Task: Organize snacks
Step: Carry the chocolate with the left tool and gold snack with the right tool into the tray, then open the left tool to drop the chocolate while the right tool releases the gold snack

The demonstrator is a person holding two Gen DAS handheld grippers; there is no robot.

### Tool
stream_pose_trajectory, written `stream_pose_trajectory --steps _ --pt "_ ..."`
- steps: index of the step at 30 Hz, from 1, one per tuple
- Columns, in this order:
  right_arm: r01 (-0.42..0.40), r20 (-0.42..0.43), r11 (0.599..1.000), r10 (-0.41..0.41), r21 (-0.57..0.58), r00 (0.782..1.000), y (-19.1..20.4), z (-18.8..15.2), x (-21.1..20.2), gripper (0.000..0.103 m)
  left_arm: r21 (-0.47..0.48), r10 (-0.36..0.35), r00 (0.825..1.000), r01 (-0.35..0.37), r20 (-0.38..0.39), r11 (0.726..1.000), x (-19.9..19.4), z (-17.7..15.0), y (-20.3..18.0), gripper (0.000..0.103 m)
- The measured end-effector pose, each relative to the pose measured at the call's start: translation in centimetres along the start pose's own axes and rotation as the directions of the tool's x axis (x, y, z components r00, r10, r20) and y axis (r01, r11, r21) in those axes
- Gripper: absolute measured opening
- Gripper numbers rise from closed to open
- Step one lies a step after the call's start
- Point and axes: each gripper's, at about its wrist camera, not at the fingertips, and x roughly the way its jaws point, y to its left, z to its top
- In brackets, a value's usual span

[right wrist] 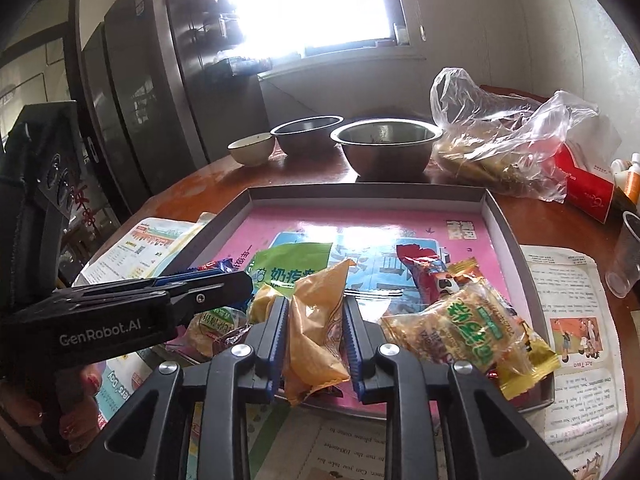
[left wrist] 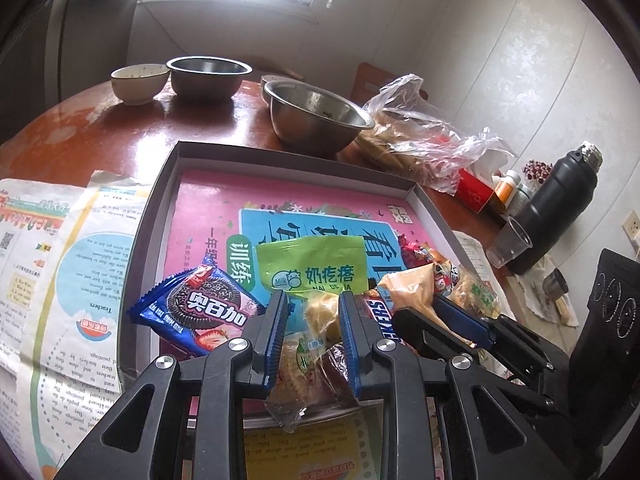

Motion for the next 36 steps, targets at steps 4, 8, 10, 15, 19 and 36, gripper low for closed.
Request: stream_pose_trajectory --steps 4,8,10,15,19,36 --pt "0.007 0.016 1.0 -0.007 0.0 1.0 0.0 0.0 -0.3 0.038 -0.001 0.003 1.0 -0.003 -0.001 1.0 -0.3 -0.1 0.0 0.028" --pt "0.013 0.026 1.0 -0.013 0.002 1.0 0.0 0.0 -0.8 0.041 0.006 0.007 1.0 -0.007 0.0 1.0 -0.5 -0.2 -0.2 0.032" --pt "0.014 0.026 1.0 -0.015 0.005 1.0 -0.1 0.0 -0.9 0.043 0.007 0.006 1.0 -0.006 0.001 1.0 -0.7 -0.2 -0.3 0.035" --pt "0.023 0.033 1.0 -0.024 0.006 0.999 -0.1 0.0 -1.4 0.048 0.014 0.011 1.0 -0.011 0.006 1.0 -1.2 -0.3 -0.5 0.043" --pt "0.034 0.038 0.999 -0.034 0.002 0.999 -0.1 0.1 -1.7 0.048 0.016 0.012 1.0 -0.012 0.006 1.0 -1.4 -0.3 -0.5 0.044" --pt "0.14 0.025 0.984 -0.138 -0.114 0.99 0.1 -2.6 -3.9 0.048 0.099 0.078 0.997 -0.076 -0.021 0.992 -1.6 -2.6 -1.4 0.048"
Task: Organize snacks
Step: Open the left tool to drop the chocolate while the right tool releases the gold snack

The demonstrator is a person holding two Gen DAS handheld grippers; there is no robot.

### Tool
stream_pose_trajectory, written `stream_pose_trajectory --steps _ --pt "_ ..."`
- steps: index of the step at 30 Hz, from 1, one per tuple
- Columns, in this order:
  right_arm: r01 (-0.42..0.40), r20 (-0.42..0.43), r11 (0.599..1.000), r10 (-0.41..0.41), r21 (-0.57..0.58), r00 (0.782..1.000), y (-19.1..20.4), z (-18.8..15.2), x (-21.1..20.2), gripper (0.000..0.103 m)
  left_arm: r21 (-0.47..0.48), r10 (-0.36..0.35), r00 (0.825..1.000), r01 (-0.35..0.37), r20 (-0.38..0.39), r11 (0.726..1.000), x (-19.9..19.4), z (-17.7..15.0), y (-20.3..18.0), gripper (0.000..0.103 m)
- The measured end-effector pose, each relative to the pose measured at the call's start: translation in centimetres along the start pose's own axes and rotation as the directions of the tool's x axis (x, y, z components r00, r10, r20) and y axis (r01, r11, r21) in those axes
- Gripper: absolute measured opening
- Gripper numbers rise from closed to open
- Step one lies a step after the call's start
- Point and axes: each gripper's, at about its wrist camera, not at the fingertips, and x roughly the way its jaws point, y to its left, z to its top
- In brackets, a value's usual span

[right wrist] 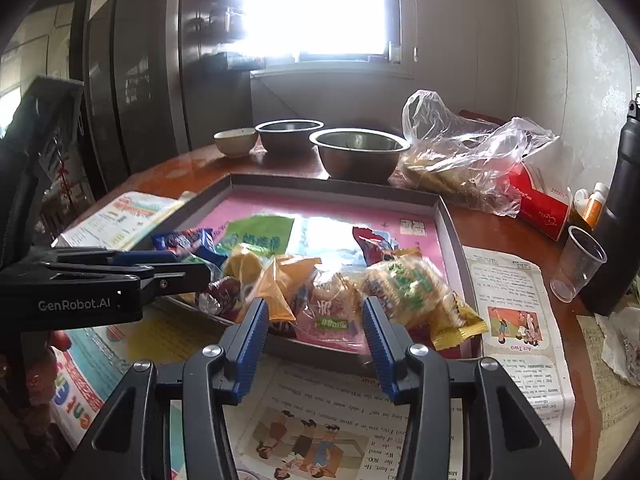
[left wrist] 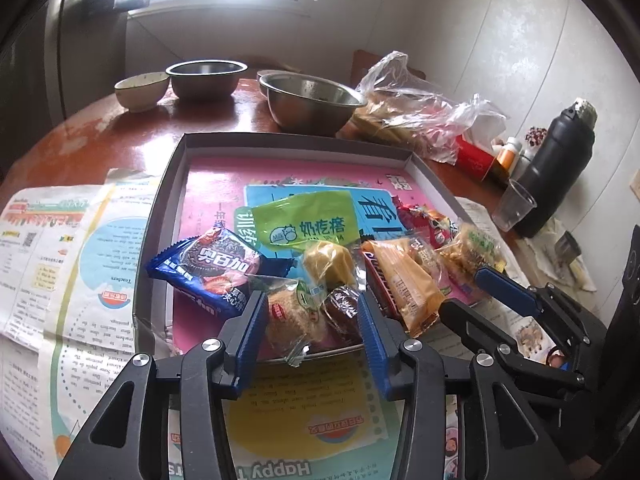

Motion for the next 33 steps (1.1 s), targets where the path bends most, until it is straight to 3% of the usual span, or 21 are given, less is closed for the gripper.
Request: stream_pose_trajectory --steps 16,33 --pt "0.007 -0.033 1.0 -0.007 -0.014 0.999 0.6 0.2 1.5 0.048 0.011 0.023 1.0 -0.023 -0.003 1.0 0.5 0.0 -0.3 0.056" --pt "0.01 -0.034 1.0 -0.009 0.015 0.999 0.5 0.3 1.6 0.056 0.0 -0.007 1.0 0.007 -0.016 1.0 0.5 -0.1 -0.3 0.066"
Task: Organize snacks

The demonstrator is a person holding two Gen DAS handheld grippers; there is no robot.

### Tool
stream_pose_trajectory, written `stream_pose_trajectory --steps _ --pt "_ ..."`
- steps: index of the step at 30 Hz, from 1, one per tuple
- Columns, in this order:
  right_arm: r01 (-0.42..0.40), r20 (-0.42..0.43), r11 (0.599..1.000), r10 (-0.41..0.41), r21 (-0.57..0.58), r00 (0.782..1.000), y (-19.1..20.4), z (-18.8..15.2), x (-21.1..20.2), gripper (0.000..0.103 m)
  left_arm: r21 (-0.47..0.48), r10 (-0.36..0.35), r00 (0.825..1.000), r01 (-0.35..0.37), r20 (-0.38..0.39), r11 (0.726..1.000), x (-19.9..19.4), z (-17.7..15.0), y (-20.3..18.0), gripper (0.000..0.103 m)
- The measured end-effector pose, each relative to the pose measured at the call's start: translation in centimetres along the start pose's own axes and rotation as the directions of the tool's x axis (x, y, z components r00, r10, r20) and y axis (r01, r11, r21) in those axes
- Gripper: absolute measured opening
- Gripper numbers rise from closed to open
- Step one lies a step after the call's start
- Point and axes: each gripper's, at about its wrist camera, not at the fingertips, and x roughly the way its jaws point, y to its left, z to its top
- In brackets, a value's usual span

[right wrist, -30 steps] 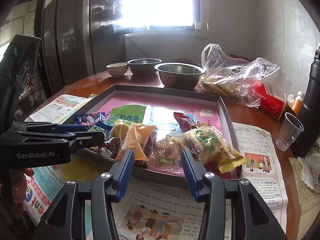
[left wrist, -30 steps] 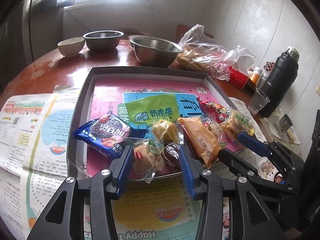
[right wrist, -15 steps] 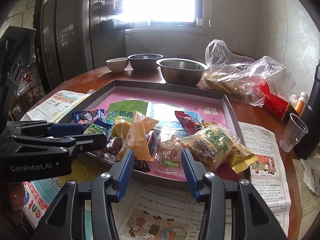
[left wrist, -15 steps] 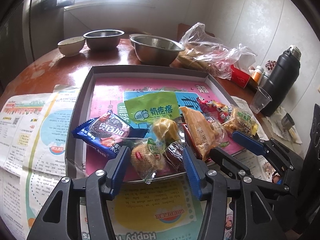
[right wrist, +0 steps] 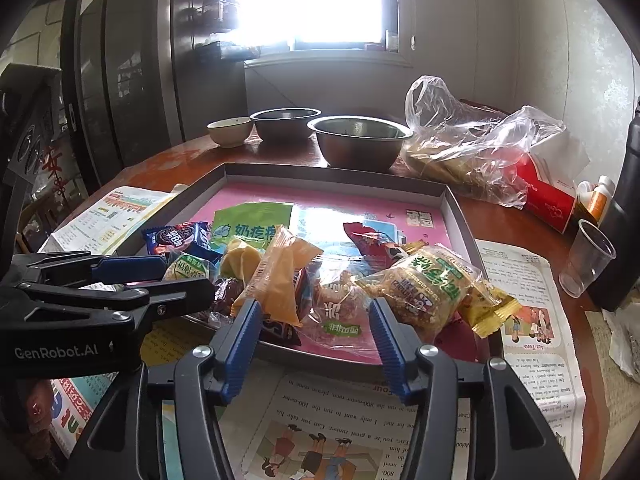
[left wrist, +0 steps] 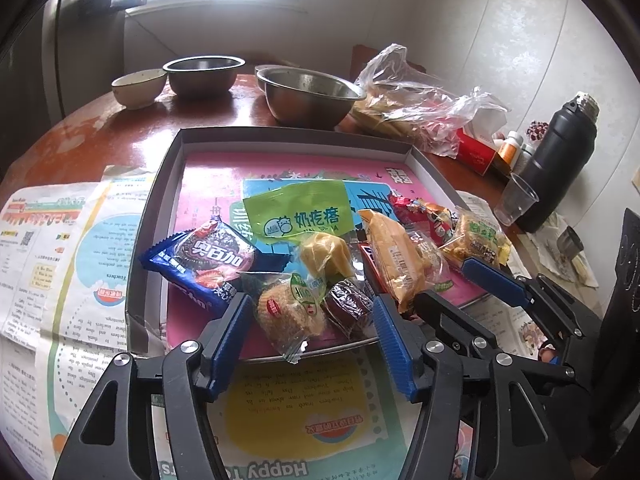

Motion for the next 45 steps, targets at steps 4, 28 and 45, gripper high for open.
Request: stream_pose_trajectory --steps 4,28,45 --pt "0.007 0.005 1.0 -0.007 0.008 1.0 -0.2 0.1 -0.1 0.058 -0.007 -0.009 1.0 0.009 0.002 1.0 -0.3 -0.1 0.1 0.067" --pt "0.045 0.071 0.997 -0.049 0.059 0.996 -0.8 1.0 -2.5 0.067 -0.01 0.005 0.999 -0.005 0.051 1.0 -3.0 0.0 0.5 0.071" --pt "0.037 0.16 0.995 -0.051 0.088 0.986 -0.7 1.1 -7.1 0.077 -0.002 0.034 0.996 -0.034 0.088 0.999 -6.6 -1.3 -0.1 0.076"
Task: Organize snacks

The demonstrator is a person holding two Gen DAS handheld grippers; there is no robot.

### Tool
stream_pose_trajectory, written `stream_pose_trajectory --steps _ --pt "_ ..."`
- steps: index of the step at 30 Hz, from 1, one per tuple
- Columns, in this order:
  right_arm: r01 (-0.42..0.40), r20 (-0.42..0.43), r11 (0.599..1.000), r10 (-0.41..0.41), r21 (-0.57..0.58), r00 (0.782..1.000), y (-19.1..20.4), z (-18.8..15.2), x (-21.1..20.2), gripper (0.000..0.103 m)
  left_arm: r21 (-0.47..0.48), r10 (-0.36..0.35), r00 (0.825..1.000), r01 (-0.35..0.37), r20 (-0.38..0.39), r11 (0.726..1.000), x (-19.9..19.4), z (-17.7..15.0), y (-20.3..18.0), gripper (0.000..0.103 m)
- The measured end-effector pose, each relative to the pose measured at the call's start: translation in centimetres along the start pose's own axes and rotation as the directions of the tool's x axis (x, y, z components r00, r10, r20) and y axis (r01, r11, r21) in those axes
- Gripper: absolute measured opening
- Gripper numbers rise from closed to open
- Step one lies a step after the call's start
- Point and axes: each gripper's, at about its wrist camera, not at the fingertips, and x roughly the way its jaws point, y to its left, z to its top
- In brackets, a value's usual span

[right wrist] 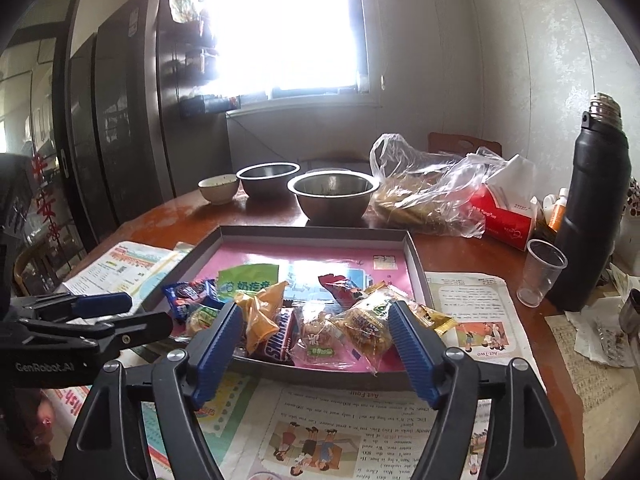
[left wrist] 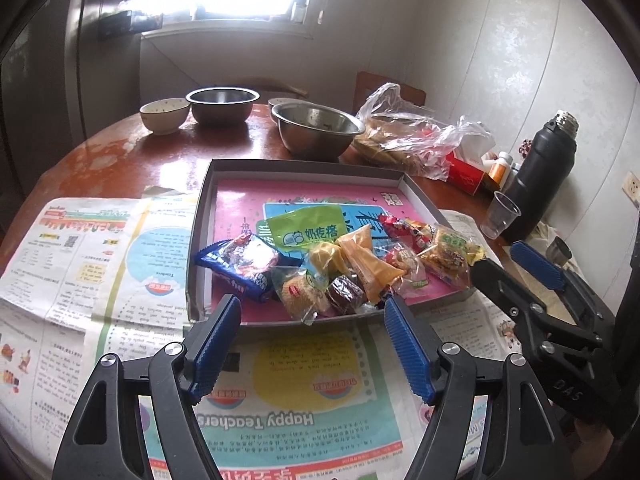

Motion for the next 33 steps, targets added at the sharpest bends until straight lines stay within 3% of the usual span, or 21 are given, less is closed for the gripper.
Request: stream_pose_trajectory --steps 10,22,33 --pt "-0.034 -0.024 0.999 0.035 0.039 0.999 0.3 -2.0 -2.3 0.084 0.008 0.01 0.999 -0.009 -0.049 1.0 -1.4 -3.5 -1.3 0.076" --pt "-0.006 0.003 0.998 0.006 0.064 1.0 0.5 -4.5 -5.1 0.093 0.009 0.049 0.997 -0.049 -0.057 0.999 -2.5 -6.3 -1.4 0.076" --pt "0.036 -0.044 0.997 -0.033 0.069 0.998 0.8 -7.9 -5.8 0.098 0.024 0.051 0.996 -0.05 -0.069 0.998 -3.0 -7.9 -1.5 0.077"
